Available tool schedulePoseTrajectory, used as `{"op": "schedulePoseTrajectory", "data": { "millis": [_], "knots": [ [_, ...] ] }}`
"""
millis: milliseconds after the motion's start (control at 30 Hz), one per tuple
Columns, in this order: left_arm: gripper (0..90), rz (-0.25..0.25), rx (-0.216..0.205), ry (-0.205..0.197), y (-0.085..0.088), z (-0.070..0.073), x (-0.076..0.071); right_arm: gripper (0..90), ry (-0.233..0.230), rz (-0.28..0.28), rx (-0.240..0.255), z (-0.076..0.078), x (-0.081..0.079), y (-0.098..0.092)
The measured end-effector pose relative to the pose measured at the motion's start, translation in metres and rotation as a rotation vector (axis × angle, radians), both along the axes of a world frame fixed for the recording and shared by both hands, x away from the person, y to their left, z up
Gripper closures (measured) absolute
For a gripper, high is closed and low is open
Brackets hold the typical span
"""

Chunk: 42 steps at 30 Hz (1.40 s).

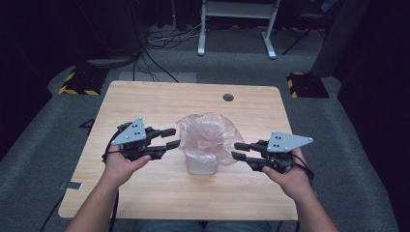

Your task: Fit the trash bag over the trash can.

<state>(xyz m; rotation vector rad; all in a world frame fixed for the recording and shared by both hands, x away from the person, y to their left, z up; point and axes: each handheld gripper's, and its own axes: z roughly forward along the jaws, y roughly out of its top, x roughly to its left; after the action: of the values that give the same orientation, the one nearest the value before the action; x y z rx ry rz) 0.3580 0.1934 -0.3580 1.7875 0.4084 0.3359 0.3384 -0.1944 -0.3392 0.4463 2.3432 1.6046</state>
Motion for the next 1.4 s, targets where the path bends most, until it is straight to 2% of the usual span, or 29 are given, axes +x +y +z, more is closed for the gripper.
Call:
{"op": "schedulePoseTrajectory", "data": {
  "millis": [67, 100, 133, 167, 200, 233, 267, 300, 333, 367, 400, 467, 500, 533, 633, 667, 700, 767, 800, 867, 933, 967, 1000, 1067, 1100, 1133, 1300, 1367, 1400],
  "knots": [
    [60.7, -0.001, 0.022, -0.011, -0.006, 0.003, 0.004, 80.8, 0.004, -0.013, -0.058, 0.000, 0.005, 0.002],
    [60.7, 0.001, 0.034, -0.018, -0.009, 0.005, 0.006, 80.8, 0.004, -0.013, -0.058, 0.000, 0.005, 0.002],
    [61.4, 0.001, 0.040, -0.017, -0.013, 0.006, 0.009, 83.0, -0.003, -0.012, -0.089, -0.001, 0.007, 0.004],
    [63.8, -0.003, 0.053, -0.016, -0.017, 0.008, 0.014, 83.6, -0.001, 0.000, -0.152, -0.004, 0.011, 0.011],
    [65.0, -0.003, 0.053, -0.016, -0.017, 0.008, 0.014, 83.6, -0.001, 0.000, -0.152, -0.004, 0.011, 0.011],
    [65.0, -0.004, 0.063, -0.013, -0.019, 0.008, 0.018, 82.8, -0.002, -0.001, -0.171, -0.005, 0.013, 0.014],
    [65.1, -0.001, 0.066, -0.013, -0.020, 0.008, 0.020, 77.0, -0.021, -0.019, -0.209, -0.007, 0.018, 0.020],
    [65.1, 0.000, 0.070, -0.013, -0.021, 0.009, 0.023, 73.5, -0.032, -0.027, -0.216, -0.007, 0.021, 0.023],
    [65.1, -0.003, 0.068, -0.010, -0.023, 0.009, 0.026, 73.5, -0.032, -0.027, -0.216, -0.007, 0.021, 0.023],
    [66.5, -0.016, 0.070, 0.006, -0.024, 0.010, 0.028, 59.6, -0.051, -0.055, -0.202, -0.006, 0.027, 0.027],
    [66.5, -0.024, 0.069, 0.015, -0.025, 0.010, 0.030, 59.6, -0.051, -0.055, -0.202, -0.006, 0.027, 0.027],
    [65.7, -0.017, 0.066, 0.034, -0.027, 0.010, 0.033, 45.7, -0.050, -0.083, -0.180, -0.006, 0.035, 0.030],
    [64.6, 0.004, 0.059, 0.038, -0.026, 0.010, 0.035, 42.2, -0.045, -0.086, -0.170, -0.006, 0.038, 0.030],
    [62.1, 0.013, 0.046, 0.042, -0.026, 0.010, 0.037, 32.5, -0.044, -0.096, -0.149, -0.008, 0.047, 0.031],
    [61.2, 0.012, -0.001, 0.072, -0.023, 0.010, 0.042, 27.0, -0.047, -0.085, -0.132, -0.009, 0.053, 0.032],
    [59.6, 0.008, 0.027, 0.078, -0.025, 0.007, 0.046, 22.5, -0.031, -0.052, -0.099, -0.011, 0.056, 0.033],
    [58.7, 0.008, 0.027, 0.078, -0.025, 0.007, 0.046, 21.4, -0.029, -0.043, -0.092, -0.011, 0.057, 0.033],
    [54.9, -0.012, 0.080, 0.093, -0.030, 0.000, 0.051, 19.6, -0.024, -0.015, -0.086, -0.012, 0.058, 0.035],
    [52.0, -0.012, 0.080, 0.093, -0.030, 0.000, 0.051, 18.6, -0.020, -0.005, -0.088, -0.013, 0.058, 0.036],
    [48.3, -0.036, 0.112, 0.093, -0.033, -0.004, 0.051, 17.9, -0.019, 0.000, -0.092, -0.014, 0.058, 0.036],
    [41.8, -0.066, 0.136, 0.101, -0.035, -0.007, 0.047, 15.9, -0.008, 0.013, -0.105, -0.016, 0.059, 0.038],
    [40.1, -0.074, 0.143, 0.099, -0.035, -0.007, 0.045, 15.9, -0.003, 0.016, -0.108, -0.017, 0.060, 0.038],
    [35.9, -0.089, 0.168, 0.087, -0.033, -0.008, 0.040, 15.8, 0.004, 0.019, -0.111, -0.018, 0.061, 0.038],
    [34.4, -0.104, 0.182, 0.083, -0.031, -0.009, 0.036, 15.8, 0.016, 0.019, -0.111, -0.019, 0.061, 0.037],
    [32.5, -0.127, 0.221, 0.062, -0.028, -0.010, 0.029, 15.8, 0.015, 0.023, -0.115, -0.019, 0.061, 0.037],
    [31.4, -0.141, 0.236, 0.056, -0.026, -0.010, 0.026, 15.8, 0.013, 0.032, -0.120, -0.020, 0.061, 0.037],
    [30.9, -0.147, 0.242, 0.040, -0.019, -0.013, 0.018, 15.8, 0.025, 0.041, -0.126, -0.024, 0.063, 0.039],
    [31.0, -0.143, 0.254, 0.034, -0.018, -0.017, 0.016, 15.8, 0.036, 0.036, -0.127, -0.028, 0.064, 0.041],
    [31.3, -0.136, 0.275, 0.024, -0.018, -0.020, 0.015, 15.8, 0.043, 0.030, -0.131, -0.033, 0.064, 0.042]
  ]
}}
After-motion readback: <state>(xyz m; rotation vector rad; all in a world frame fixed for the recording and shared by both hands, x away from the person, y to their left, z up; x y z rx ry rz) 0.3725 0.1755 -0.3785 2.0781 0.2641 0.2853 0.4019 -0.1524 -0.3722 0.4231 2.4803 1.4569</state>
